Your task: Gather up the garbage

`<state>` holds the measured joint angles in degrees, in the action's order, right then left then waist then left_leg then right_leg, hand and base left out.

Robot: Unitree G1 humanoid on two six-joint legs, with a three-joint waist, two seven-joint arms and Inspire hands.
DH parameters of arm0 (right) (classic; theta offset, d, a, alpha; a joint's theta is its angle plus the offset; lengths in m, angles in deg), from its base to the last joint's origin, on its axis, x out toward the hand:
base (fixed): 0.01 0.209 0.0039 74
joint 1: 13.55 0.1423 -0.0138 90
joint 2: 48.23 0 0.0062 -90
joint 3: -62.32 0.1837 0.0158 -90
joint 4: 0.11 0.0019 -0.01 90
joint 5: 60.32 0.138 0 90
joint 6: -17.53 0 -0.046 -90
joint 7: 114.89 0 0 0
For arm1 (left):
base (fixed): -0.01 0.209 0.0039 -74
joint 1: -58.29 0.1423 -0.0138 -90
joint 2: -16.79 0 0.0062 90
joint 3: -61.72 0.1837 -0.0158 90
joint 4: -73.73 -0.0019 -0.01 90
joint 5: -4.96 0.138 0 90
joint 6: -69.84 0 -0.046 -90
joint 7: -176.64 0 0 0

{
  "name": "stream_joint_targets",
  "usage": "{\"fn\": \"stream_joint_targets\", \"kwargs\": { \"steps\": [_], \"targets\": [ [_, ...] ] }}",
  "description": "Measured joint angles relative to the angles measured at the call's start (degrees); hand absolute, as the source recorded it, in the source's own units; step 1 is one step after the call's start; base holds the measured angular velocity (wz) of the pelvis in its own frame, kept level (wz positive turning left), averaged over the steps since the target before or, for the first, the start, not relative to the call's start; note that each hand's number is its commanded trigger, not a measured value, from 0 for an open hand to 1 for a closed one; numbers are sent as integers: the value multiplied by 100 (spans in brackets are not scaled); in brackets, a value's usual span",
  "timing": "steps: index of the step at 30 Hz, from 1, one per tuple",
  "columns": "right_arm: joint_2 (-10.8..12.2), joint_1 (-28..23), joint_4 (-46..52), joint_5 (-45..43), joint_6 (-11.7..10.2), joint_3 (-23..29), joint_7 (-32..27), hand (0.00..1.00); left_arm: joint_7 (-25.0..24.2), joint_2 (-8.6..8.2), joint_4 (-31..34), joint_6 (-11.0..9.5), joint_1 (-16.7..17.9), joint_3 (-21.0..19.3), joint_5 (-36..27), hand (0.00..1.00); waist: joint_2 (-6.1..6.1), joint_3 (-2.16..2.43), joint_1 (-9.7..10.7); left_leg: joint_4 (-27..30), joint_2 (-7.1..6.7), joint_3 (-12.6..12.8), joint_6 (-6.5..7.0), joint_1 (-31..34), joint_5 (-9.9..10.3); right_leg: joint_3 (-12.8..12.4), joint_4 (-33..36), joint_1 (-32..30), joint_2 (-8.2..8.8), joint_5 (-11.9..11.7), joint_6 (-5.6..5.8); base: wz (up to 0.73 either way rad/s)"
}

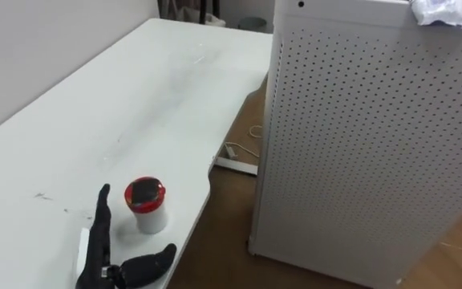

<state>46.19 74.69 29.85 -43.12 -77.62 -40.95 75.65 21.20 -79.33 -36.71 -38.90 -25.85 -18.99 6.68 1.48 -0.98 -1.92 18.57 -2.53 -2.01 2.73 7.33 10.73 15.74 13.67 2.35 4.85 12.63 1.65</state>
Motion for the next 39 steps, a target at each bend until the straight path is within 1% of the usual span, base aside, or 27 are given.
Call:
{"fn": "stream_joint_targets", "kwargs": {
  "steps": [6,10,13,15,21,23,26,29,33,35,39],
  "targets": [
    [7,-10,2,-241,18,-95,3,100,-48,-6,0,10,-5,-4,-10,0,-9,8,2,-26,-1,5,-1,-1,-1,0,-4,-17,2,0,0,0],
    [13,-11,5,-241,20,-119,7,100,-30,-27,-4,12,-56,-4,-244,0,-8,10,12,-37,1,6,-4,-9,-4,-6,-4,-18,1,0,0,0],
    [31,-13,30,-246,21,-118,10,100,53,-67,-21,10,-76,-6,-460,0,0,12,11,-105,6,33,-9,-99,-10,-78,-4,15,2,0,0,-9],
    [45,-13,34,-254,24,-117,11,100,112,-68,-121,10,-132,-11,-471,0,5,12,31,-112,7,33,-10,-150,-9,-100,-10,59,-3,0,1,-4],
    [42,-8,37,-246,59,-109,-1,100,351,-86,-403,10,-410,-12,-690,0,39,28,42,-111,30,106,-13,-175,-10,-140,-6,53,-17,-6,-8,-4],
    [42,-9,44,-246,151,-109,-2,100,454,-107,-505,12,-521,-12,-786,0,67,45,42,-112,45,127,-14,-192,-10,-147,-7,53,-23,-11,-15,-4],
    [42,-11,52,-252,159,-109,-12,100,537,-167,-635,26,-643,-17,-787,0,82,55,44,-111,65,154,-19,-202,-11,-142,-6,55,-31,-21,-28,-4],
    [43,-11,49,-248,159,-110,-21,100,583,-170,-787,48,-782,-20,-838,0,83,54,51,-115,81,162,-34,-216,-21,-145,0,57,-39,-28,-39,0],
    [42,-30,27,-247,160,-119,-4,100,612,-169,-886,65,-887,-30,-989,0,89,51,96,-115,89,161,-41,-238,-26,-158,3,65,-51,-31,-44,0],
    [44,-32,27,-246,200,-127,-4,100,649,-166,-980,83,-1000,-39,-1123,0,89,49,145,-106,93,163,-44,-239,-27,-177,2,72,-60,-36,-51,0],
    [44,-43,27,-243,241,-152,-8,100,654,-149,-1119,96,-1156,-51,-1236,0,84,43,178,-105,101,161,-55,-229,-36,-181,0,71,-70,-45,-63,0]
  ]
}}
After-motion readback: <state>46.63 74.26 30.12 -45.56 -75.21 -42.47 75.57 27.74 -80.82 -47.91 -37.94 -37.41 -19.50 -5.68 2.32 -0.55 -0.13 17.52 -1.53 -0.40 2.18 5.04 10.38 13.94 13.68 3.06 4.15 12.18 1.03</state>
